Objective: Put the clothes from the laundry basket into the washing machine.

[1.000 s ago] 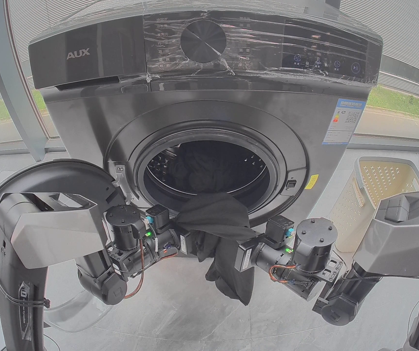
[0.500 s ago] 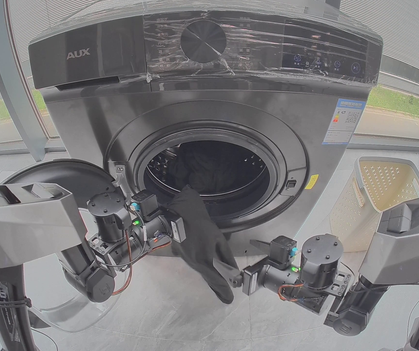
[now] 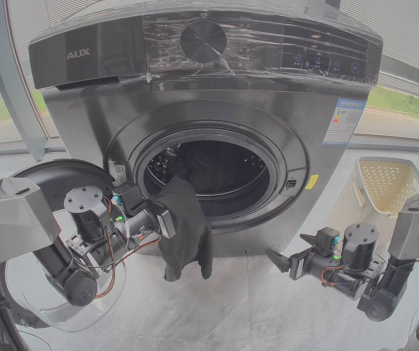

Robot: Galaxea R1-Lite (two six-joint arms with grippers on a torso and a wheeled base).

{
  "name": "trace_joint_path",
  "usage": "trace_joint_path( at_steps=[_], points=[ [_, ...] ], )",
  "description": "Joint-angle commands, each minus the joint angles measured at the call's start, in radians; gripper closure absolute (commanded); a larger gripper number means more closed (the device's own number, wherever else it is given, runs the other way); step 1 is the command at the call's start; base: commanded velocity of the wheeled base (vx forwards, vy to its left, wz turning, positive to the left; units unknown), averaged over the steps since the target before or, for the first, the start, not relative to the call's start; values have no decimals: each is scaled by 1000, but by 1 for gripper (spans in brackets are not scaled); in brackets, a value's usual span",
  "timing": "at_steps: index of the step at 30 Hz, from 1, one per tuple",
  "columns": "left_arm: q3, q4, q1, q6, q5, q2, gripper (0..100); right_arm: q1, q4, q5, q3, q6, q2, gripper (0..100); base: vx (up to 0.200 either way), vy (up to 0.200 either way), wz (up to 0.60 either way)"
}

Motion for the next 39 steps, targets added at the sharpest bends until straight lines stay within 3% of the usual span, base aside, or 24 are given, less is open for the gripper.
trace_joint_path(
  at_steps=[1, 8, 15, 23, 30, 39],
  points=[
    [46, -2, -15, 0, 6, -80, 100, -99, -4, -11, 11, 0, -41, 0, 0, 0, 0],
    [60, -1, -10, 17, 55, -73, 100, -93, -4, -5, 14, 10, -50, 0, 0, 0, 0],
    [62, -1, -18, 23, 59, -55, 100, -91, -4, -7, 14, 12, -30, 0, 171, 0, 0],
    [68, -1, -44, 29, 76, -34, 100, -84, -4, -7, 19, 12, -32, 0, 0, 0, 0],
    [66, -2, -55, 31, 82, -12, 100, -79, -4, -8, 20, 12, -37, 0, 200, 0, 0],
    [72, -4, -93, 28, 90, -20, 100, -62, -4, -10, 34, 12, -38, 0, 0, 0, 0]
  ],
)
